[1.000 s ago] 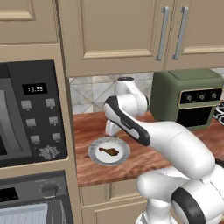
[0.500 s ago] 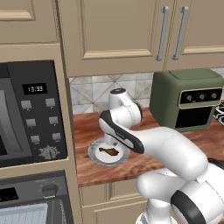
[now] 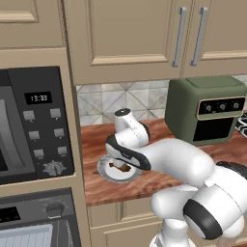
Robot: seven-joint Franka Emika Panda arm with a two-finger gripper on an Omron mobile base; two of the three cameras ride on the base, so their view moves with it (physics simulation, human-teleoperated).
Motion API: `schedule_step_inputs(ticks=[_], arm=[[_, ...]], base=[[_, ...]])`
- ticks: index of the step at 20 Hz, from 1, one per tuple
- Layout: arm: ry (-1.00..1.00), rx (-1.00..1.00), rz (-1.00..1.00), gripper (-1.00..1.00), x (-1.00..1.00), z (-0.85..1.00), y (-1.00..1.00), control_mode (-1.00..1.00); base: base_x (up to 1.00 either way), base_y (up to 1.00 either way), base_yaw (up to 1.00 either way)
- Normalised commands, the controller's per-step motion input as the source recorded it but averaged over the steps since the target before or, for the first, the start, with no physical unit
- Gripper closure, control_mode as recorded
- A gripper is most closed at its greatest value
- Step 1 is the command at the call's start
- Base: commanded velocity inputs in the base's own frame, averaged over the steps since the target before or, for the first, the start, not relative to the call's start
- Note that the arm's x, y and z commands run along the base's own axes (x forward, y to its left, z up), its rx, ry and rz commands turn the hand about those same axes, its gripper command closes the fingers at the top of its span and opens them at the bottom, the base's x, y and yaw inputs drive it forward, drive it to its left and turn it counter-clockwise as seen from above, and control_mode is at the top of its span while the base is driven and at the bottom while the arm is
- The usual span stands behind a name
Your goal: Place the chicken drumstick on the rack of the oven.
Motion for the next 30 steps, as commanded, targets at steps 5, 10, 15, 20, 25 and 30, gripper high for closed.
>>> schedule_step_inputs(ticks=[5,10,15,20,25,30], arm=[[0.14,0.09,0.04,-1.00,0.27,-0.44,0.04,-1.00],[0.01,0.02,0.08,-1.00,0.48,-0.12,0.01,-1.00],[0.03,0.00,0.02,-1.00,0.11,-0.42,0.51,-1.00],[0.05,0.00,0.00,-1.00,0.05,-0.32,0.03,-1.00],[0.00,0.00,0.00,-1.00,0.01,-0.14,-0.01,-1.00],[0.00,0.00,0.00,1.00,0.00,-0.04,-0.07,-1.00]], base=[[0.00,0.00,0.00],[0.00,0.00,0.00],[0.00,0.00,0.00],[0.00,0.00,0.00],[0.00,0.00,0.00],[0.00,0.00,0.00]])
